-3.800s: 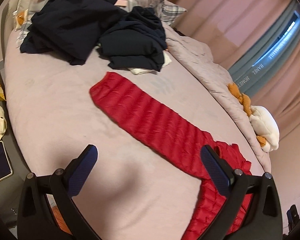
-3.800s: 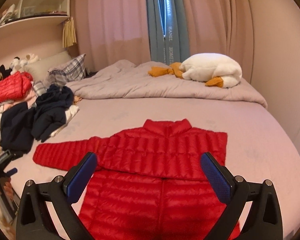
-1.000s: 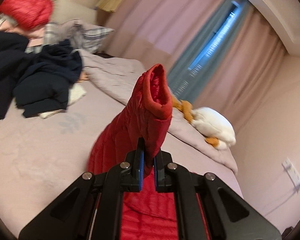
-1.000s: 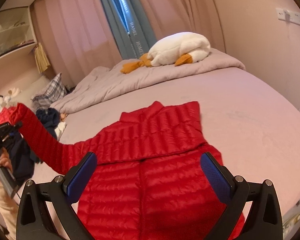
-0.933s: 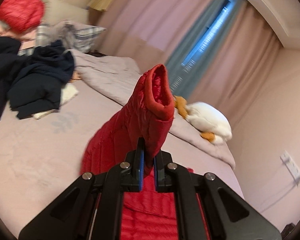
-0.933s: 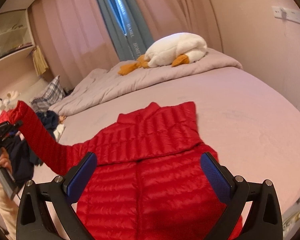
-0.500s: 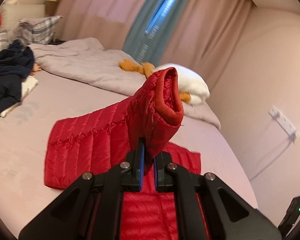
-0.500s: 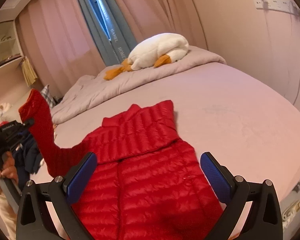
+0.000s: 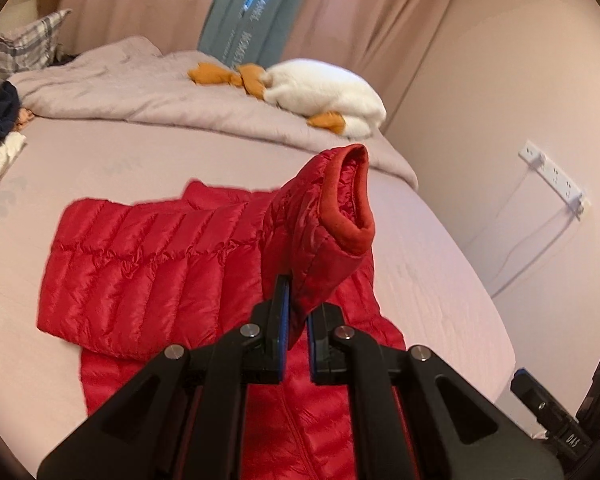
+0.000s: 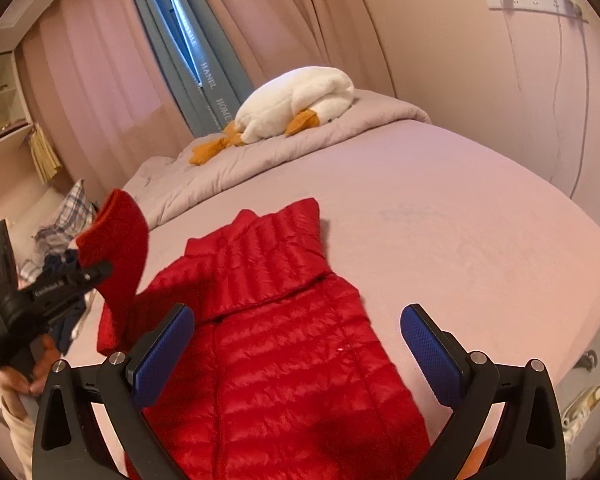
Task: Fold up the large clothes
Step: 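Lift the held sleeve with the left gripper and lay it across the jacket body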
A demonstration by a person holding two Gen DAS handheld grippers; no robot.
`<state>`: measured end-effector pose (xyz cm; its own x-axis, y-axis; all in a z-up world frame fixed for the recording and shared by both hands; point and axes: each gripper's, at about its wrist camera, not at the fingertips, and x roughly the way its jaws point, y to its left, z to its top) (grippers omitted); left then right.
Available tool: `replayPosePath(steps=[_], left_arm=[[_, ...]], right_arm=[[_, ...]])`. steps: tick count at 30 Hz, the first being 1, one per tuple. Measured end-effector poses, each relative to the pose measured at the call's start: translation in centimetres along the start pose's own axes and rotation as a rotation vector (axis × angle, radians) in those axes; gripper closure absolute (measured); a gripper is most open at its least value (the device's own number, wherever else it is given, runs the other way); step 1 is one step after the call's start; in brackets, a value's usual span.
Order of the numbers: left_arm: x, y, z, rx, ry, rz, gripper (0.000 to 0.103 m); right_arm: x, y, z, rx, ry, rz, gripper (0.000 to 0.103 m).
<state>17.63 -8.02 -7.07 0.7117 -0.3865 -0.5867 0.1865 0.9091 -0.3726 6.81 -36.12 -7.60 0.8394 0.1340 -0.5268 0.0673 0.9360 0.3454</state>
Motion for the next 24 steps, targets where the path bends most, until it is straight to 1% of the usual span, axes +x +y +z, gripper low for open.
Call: replayPosePath(steps=[6, 10, 11, 15, 17, 20, 21, 23, 24], left_arm=[[2.5, -1.2, -2.3, 0.012, 0.090, -0.013, 0.096], [4.4, -1.5, -4.6, 0.027, 0.166, -0.013, 0.096], [4.9, -1.4, -5.2, 0.027, 0.186, -0.008, 0.096], [6.5, -1.2, -7.4, 0.016, 0.257, -0.006, 0.095], [7.1, -1.0, -8.4, 0.018, 0.284, -0.003, 0.095], [7.6, -0.6, -9.0, 0.001, 0.305, -0.002, 0.095], [7.6, -0.5, -9.1, -0.003, 0.310, -0.005, 0.093], [7.7, -0.2, -9.1, -0.001, 0.331, -0.019, 0.079], [7.6, -0.1, -9.1, -0.002, 0.337, -0.027, 0.067]], right_arm=[[0.1, -0.6, -0.2, 0.010, 0.010, -0.015, 0.001], [0.3, -1.1, -0.4, 0.023, 0.023, -0.024, 0.001], [0.4, -1.2, -0.4, 0.022, 0.025, -0.037, 0.001], [0.8, -1.4, -0.6, 0.028, 0.042, -0.039, 0.001], [1.0, -1.4, -0.7, 0.029, 0.050, -0.038, 0.001], [1.2, -1.4, -0.9, 0.027, 0.061, -0.040, 0.001], [1.2, -1.4, -1.0, 0.026, 0.063, -0.040, 0.001], [1.3, -1.3, -1.1, 0.025, 0.069, -0.041, 0.001], [1.3, -1.3, -1.2, 0.026, 0.072, -0.041, 0.001]])
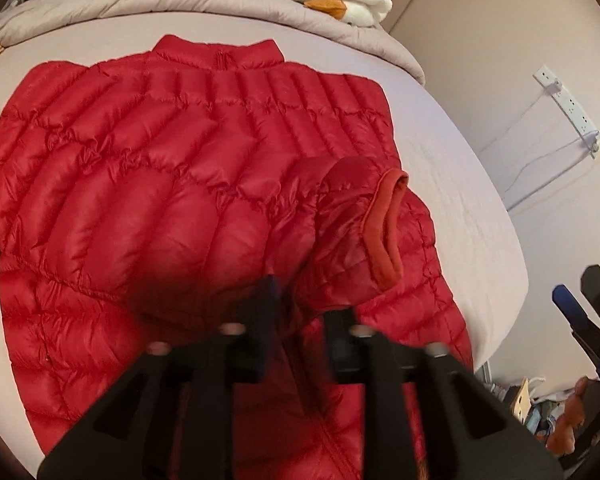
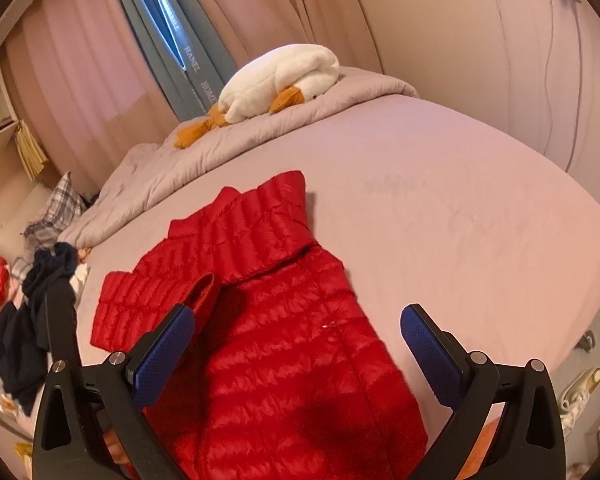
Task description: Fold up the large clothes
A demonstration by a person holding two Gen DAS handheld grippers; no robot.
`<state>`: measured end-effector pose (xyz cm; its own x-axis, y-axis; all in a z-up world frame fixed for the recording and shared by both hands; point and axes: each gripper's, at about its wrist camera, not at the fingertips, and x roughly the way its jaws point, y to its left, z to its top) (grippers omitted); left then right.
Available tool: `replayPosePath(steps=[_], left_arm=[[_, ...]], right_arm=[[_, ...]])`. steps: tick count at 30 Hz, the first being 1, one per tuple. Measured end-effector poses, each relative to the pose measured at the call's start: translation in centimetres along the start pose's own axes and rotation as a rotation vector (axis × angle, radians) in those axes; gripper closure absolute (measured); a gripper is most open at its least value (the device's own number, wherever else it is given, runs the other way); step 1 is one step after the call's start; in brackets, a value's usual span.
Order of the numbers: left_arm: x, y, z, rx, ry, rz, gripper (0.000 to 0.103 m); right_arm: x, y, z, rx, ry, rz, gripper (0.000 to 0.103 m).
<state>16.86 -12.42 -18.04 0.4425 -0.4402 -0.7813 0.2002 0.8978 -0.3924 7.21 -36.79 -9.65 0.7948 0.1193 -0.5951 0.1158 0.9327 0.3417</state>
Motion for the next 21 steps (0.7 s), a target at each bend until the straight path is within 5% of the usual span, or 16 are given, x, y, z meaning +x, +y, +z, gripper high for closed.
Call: replayPosePath(steps=[2, 10, 21], left_arm=[[-0.6, 0.4, -0.1, -0.010, 0.001, -0.003, 0.044], [-5.8, 4.1, 0.6, -0.043, -0.113, -0.029, 0.013], [-13.7, 13.0, -1.0, -0.265, -0.305, 0.168, 0.001]], right_arm=[[0.1, 0.0, 0.0, -0.002, 0.005, 0.000, 0.001], [0.1, 0.7, -0.1, -0.017, 0.010, -0.005, 0.001], [1.8, 2.6, -0.8, -0.060, 0.050, -0.006, 0.001]])
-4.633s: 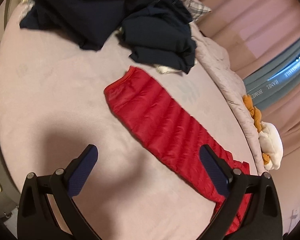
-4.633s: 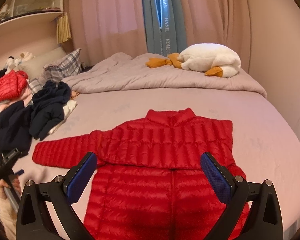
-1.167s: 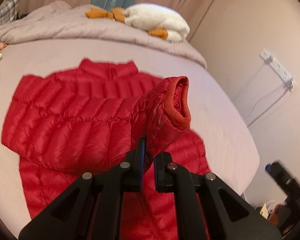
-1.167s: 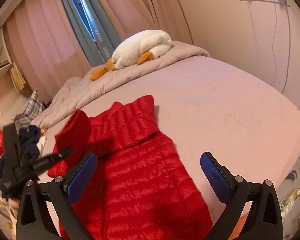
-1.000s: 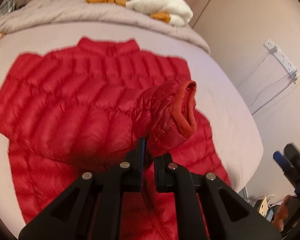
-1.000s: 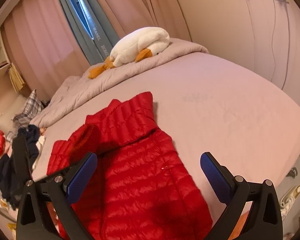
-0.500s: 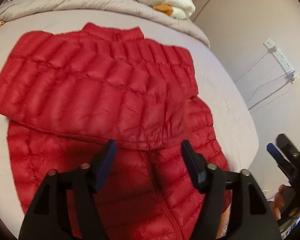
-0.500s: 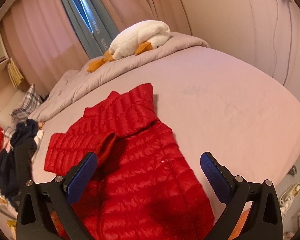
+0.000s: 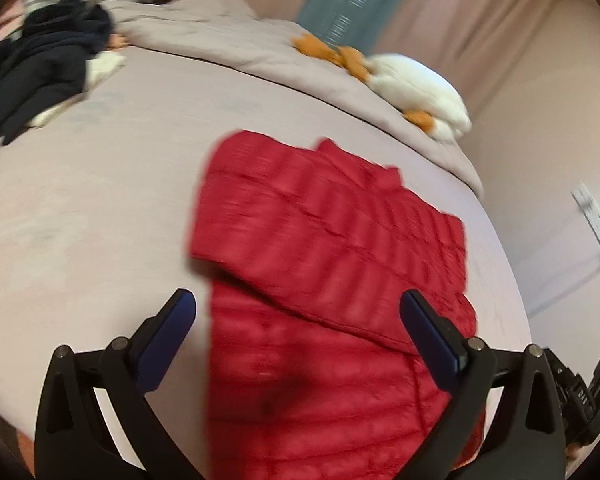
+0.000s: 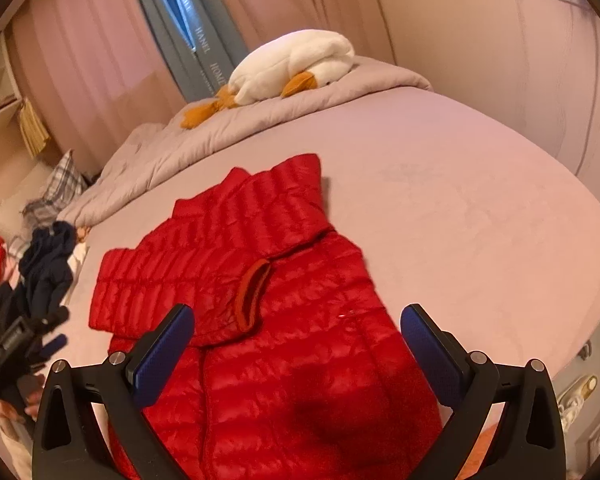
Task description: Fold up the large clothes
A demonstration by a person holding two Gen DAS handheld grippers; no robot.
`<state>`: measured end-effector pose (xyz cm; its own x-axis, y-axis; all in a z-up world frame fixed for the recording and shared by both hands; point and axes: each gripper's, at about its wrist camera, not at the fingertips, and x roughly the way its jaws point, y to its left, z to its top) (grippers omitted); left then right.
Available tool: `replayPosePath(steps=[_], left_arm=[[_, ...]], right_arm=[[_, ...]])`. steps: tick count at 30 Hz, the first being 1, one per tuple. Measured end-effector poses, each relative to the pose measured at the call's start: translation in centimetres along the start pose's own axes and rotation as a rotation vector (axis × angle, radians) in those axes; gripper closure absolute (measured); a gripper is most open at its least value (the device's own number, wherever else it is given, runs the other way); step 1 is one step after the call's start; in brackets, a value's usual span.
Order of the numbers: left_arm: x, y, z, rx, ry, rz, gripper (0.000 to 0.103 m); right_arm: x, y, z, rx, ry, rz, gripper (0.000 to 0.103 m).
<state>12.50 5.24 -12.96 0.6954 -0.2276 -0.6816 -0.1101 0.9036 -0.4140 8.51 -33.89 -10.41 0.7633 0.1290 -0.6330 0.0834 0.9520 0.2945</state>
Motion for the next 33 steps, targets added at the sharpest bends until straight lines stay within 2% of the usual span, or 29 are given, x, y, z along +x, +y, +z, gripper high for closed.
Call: replayPosePath(steps=[5, 8, 12, 14, 16, 18, 21, 23, 24, 26, 33], left_arm=[[-2.0, 4.2, 0.1, -0.074, -0.054, 0.088, 0.001], [-2.7, 6.0, -0.1, -0.125, -0.068, 0.108, 0.001], [-3.4, 7.0, -0.6, -0.139, -0.077, 0.131, 0.001], [-3.7, 7.2, -0.8, -0.145, -0.083, 0.145, 0.001], [-4.2, 7.7, -1.1, -0.155, -0.090, 0.147, 0.001], [-4.5, 8.0, -1.3, -0.163, -0.094, 0.144, 0.001], [-4.9, 8.3, -1.5, -0.165, -0.093, 0.150, 0.001], [-5.1, 8.3, -1.7, -0.164, -0.097, 0.159, 0.001], [-5.2, 8.4, -1.7, -0.162, -0.097, 0.161, 0.001], [-5.2, 8.4, -1.8, -0.160, -0.092, 0.168, 0.001], [-5.5, 8.3, -2.0, -0.151, -0.100, 0.183, 0.001]], right_arm=[[1.5, 1.9, -0.3, -0.045, 0.032, 0.022, 0.001], [3.1, 3.0, -0.7, -0.069, 0.074, 0.041, 0.001], [5.2, 4.4, -1.0, -0.092, 0.120, 0.062, 0.003], [6.8, 4.9, -1.0, -0.098, 0.151, 0.074, 0.011], [8.7, 5.4, -1.0, -0.107, 0.195, 0.057, 0.014], [10.5, 5.8, -1.0, -0.124, 0.218, 0.044, 0.022], [13.0, 5.8, -1.2, -0.109, 0.280, 0.029, 0.042], [14.5, 5.7, -1.5, -0.084, 0.327, 0.065, 0.063], [14.7, 5.8, -1.6, -0.081, 0.331, 0.079, 0.067], [14.4, 6.3, -1.5, -0.107, 0.315, 0.088, 0.085], [9.9, 8.9, 1.0, -0.249, 0.197, 0.103, 0.088]])
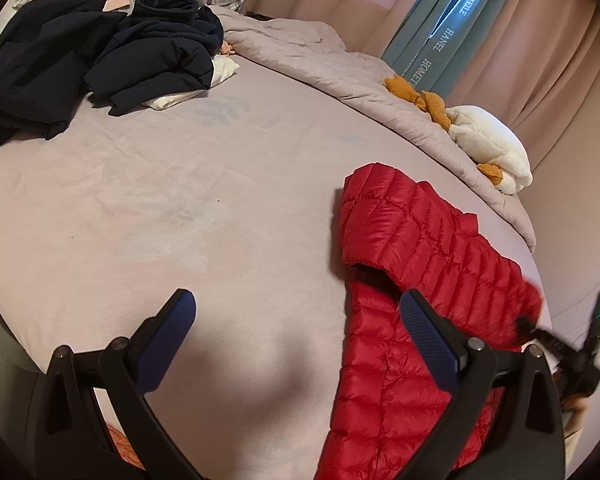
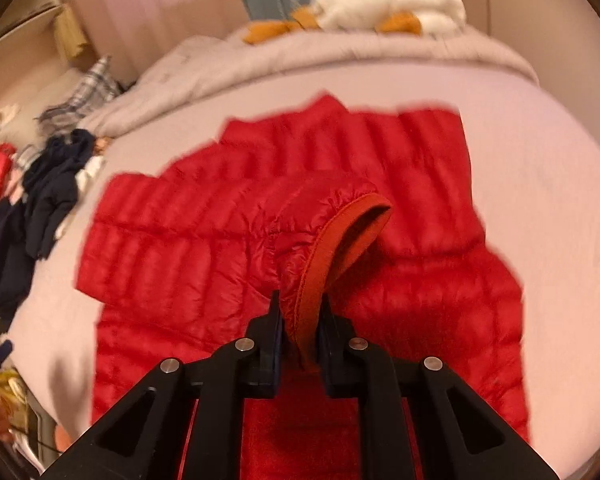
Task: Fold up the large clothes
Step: 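Lift the jacket hem with the right gripper and fold it toward the collar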
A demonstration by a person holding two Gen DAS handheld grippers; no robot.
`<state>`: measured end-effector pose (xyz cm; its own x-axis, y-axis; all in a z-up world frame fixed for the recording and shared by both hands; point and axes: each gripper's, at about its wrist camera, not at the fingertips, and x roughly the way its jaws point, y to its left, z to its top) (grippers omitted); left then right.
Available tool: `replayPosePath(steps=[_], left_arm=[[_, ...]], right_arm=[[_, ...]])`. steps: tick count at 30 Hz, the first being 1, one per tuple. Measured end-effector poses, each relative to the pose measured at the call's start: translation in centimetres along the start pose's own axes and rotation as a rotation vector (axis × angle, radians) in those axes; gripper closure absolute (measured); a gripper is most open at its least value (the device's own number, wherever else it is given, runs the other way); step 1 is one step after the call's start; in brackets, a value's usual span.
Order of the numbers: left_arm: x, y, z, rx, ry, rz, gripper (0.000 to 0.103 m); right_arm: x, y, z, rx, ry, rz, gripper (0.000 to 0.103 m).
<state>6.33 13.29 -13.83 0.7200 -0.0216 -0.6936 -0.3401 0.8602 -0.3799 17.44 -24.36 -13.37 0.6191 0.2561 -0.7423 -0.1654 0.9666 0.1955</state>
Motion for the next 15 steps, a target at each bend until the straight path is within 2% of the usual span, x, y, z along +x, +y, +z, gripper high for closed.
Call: replayPosePath(steps=[6, 9, 12, 15], left_arm=[[-0.5, 0.6, 0.1, -0.025, -0.019, 0.010, 0.001], [-0.9, 1.0, 0.0, -0.046, -0.032, 0.007, 0.001], [-1.4, 1.3, -0.1, -0.058, -0.045, 0.008, 0.001], [-1.5, 1.4, -0.1, -0.066, -0.044, 0.007, 0.001]], right_arm=[[-7.3, 3.6, 4.1, -0.179, -0.198, -0.037, 0.088], [-10.4, 5.4, 6.7, -0.245, -0.279, -0.019, 0.089], [-12.0, 7.2, 8.7, -0.316, -0.352, -0.057, 0.089], [-12.1, 8.4, 10.8, -0.352, -0.382, -0.058, 0.090]])
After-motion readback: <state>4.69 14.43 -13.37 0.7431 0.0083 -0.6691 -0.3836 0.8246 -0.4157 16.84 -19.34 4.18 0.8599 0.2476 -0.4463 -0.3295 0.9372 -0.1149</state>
